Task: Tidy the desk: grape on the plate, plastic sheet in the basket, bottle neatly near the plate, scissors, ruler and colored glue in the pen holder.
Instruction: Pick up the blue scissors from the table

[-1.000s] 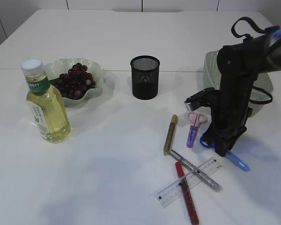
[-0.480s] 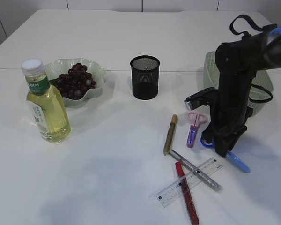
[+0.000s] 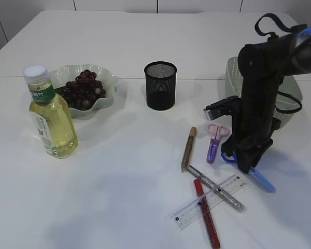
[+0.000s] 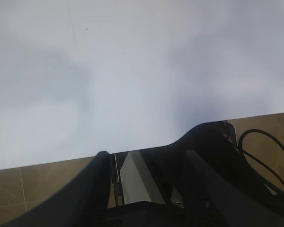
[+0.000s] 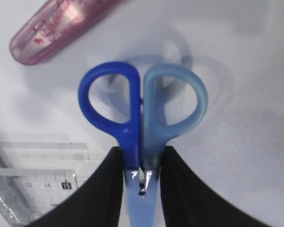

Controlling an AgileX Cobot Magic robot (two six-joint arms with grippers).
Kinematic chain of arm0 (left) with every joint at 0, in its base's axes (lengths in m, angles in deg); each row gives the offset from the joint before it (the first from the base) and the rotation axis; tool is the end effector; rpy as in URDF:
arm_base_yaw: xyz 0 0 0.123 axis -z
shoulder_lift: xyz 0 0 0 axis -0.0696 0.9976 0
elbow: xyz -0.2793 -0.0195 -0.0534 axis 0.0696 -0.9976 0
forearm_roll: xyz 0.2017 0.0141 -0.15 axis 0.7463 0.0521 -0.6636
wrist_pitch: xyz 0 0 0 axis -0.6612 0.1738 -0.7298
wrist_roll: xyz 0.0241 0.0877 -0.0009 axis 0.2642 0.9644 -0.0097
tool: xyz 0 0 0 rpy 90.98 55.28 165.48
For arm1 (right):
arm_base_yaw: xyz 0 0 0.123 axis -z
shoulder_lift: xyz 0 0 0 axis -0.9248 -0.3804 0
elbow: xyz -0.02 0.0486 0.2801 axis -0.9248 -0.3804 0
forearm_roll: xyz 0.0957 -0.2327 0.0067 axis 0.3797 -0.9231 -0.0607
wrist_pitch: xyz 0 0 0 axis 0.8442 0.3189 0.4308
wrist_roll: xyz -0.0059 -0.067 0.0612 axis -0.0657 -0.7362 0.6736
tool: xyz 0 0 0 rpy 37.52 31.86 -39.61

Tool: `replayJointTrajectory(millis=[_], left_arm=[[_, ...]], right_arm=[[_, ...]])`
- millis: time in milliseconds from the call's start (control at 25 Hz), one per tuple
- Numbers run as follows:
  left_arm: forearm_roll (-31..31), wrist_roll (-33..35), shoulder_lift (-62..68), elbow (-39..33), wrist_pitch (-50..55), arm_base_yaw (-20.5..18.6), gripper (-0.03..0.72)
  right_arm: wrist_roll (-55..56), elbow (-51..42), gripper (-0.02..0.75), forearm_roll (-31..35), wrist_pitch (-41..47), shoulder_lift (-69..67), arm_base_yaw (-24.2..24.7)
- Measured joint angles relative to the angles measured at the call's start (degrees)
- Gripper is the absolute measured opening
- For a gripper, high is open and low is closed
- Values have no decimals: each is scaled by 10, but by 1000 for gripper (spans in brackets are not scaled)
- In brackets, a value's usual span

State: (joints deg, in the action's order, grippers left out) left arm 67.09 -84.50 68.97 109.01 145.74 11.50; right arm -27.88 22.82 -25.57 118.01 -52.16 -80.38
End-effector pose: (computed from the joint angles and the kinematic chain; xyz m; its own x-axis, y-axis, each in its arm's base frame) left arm 0.1260 -0.0320 0.2953 -0.9555 0.0155 -0.2946 0.0753 0.9783 -0.1929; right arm 0.3879 0.0877 0.1290 -0.8388 -0.5254 0.1427 -0.5241 0.8502 0.0494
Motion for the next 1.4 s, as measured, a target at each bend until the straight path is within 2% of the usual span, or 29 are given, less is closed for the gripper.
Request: replayJointTrajectory(millis=[1400], left_arm=[[0,0,0,0,-3,0,333]], right_arm=[[28,0,218,9,-19,0,0]])
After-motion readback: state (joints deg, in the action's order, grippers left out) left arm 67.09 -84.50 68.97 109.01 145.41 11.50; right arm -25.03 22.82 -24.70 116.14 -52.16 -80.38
